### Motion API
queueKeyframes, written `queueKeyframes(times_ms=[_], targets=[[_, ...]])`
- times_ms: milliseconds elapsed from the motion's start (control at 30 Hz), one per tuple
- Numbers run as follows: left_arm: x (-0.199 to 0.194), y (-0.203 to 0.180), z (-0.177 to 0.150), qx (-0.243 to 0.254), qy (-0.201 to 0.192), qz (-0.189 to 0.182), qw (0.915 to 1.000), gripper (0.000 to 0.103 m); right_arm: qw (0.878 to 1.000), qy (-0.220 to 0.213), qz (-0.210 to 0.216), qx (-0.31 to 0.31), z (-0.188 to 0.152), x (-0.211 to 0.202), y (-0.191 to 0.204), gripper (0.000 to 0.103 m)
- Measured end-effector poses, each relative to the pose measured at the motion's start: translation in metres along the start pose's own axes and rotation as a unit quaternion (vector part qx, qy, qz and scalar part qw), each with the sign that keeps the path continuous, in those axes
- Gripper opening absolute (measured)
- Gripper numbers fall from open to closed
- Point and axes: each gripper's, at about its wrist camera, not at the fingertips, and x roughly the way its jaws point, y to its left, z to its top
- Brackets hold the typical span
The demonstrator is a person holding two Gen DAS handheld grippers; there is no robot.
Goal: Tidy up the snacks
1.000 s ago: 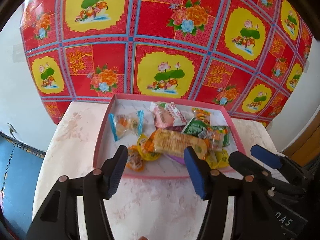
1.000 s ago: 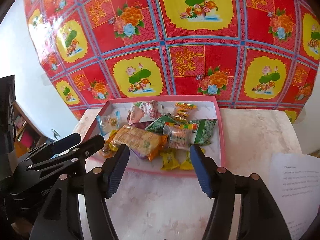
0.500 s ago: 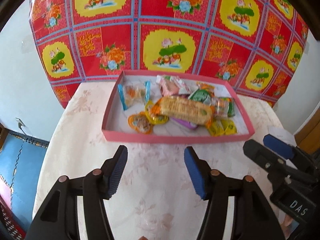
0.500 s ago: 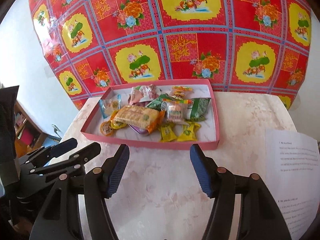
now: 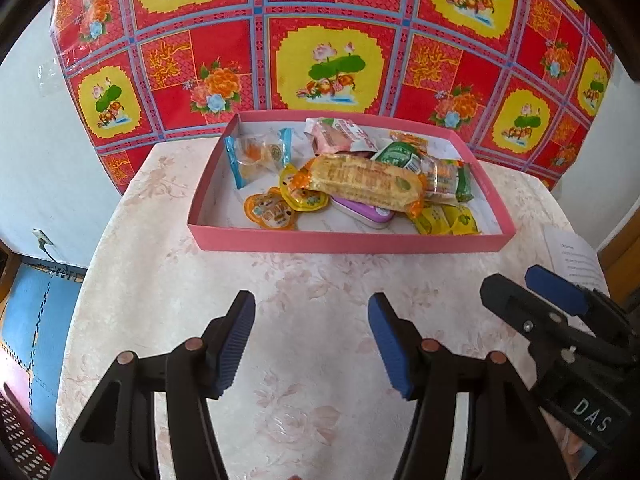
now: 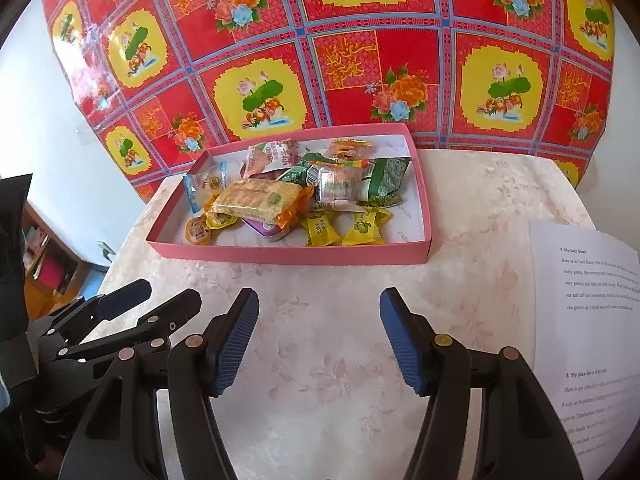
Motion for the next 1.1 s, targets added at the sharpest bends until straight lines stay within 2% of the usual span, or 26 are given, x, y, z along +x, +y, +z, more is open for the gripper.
queueKeyframes(times_ms=[1100], targets=[[0.0037,-0.0012,-0.0008,0.000,0.008,0.000,1.0000,0.062,1.000,0.021,-0.006,0.003,-0.0034,0.0097,-0.0019,0.065]])
